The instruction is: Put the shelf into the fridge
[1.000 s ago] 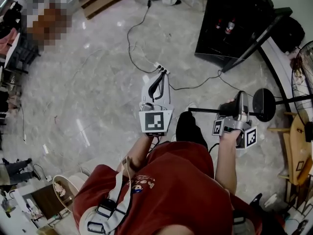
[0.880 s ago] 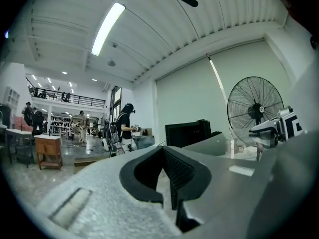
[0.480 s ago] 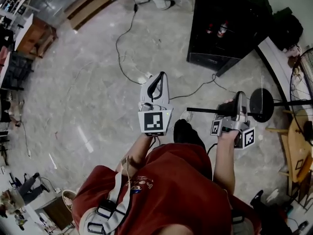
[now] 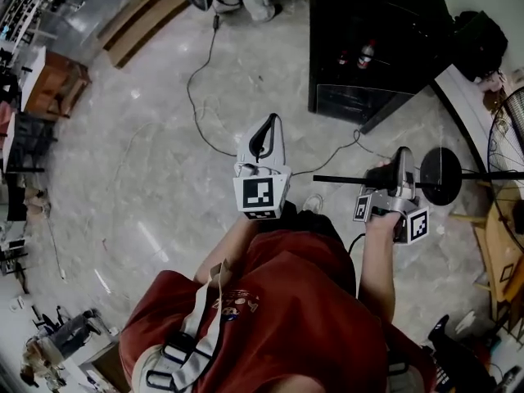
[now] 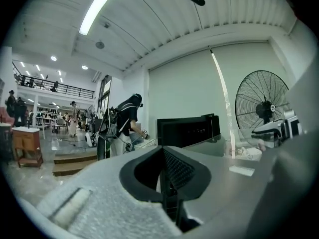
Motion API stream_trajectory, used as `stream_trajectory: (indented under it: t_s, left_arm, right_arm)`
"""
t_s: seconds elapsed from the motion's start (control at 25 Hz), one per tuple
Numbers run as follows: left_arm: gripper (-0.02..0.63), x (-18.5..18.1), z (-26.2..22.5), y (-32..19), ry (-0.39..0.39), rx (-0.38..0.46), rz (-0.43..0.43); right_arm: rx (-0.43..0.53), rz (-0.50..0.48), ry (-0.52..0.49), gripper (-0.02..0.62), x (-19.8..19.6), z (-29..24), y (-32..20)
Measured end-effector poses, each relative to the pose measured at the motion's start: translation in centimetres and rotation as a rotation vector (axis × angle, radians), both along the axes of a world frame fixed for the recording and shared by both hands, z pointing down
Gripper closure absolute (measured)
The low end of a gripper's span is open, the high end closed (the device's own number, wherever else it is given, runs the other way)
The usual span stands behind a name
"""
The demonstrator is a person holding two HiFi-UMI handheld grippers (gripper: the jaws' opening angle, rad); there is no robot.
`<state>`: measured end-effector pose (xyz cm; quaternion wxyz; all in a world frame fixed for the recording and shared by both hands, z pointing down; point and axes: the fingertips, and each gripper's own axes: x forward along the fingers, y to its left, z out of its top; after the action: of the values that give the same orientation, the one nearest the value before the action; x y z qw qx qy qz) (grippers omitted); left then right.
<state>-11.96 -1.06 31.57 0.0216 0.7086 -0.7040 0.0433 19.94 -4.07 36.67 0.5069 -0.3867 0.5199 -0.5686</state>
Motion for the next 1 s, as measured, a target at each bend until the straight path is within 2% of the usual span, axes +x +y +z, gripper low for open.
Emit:
stream_trajectory:
  t_s: [0.2, 0.36, 0.72, 1.0]
  left_arm:
    - [0.600, -0.3, 0.2, -3.8, 0.021, -0.006, 0.044]
    - [0.600, -0.7, 0.5, -7.4, 0.059, 0.030, 0.091]
    - [0.600, -1.7, 4.6, -13.2, 0.031, 0.017, 0.160]
    - [0.600, -0.4, 6.8, -16.0, 0.042, 0.016, 0.213]
  right_arm:
    - [-0.001, 0.030, -0.022, 0.566, -1.0, 1.2, -2.6]
    - [0.013, 0.048, 0.008, 0.565, -2.0, 1.7, -5.4]
    - [-0.004, 0.103, 0.000, 0.566, -3.1, 4.9, -10.8]
    - [0.024, 0.129, -0.006, 0.566, -3.2, 6.3, -14.7]
